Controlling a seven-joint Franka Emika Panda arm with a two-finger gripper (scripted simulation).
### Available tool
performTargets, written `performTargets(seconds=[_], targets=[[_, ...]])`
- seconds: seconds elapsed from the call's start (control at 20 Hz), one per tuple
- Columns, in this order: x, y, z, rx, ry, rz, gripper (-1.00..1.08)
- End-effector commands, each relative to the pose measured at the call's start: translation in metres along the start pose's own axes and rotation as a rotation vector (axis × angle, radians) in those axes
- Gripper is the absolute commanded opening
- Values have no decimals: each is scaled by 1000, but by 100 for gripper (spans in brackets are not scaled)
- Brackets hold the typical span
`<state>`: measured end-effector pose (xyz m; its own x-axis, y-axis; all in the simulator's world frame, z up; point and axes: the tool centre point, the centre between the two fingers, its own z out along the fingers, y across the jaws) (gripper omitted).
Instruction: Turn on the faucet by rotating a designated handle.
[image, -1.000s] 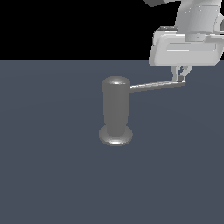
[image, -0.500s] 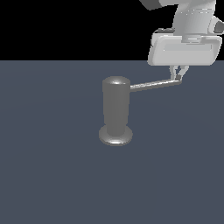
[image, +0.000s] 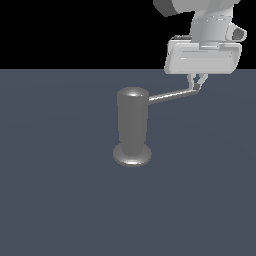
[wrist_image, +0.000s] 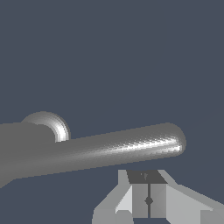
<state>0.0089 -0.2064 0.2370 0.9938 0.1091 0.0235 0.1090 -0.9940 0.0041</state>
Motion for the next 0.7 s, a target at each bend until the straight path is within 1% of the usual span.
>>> performTargets(seconds=[0.0,0.65], targets=[[13,-10,7,4,-6,-13,-100],[51,-12,12,4,-13,-3,-100]])
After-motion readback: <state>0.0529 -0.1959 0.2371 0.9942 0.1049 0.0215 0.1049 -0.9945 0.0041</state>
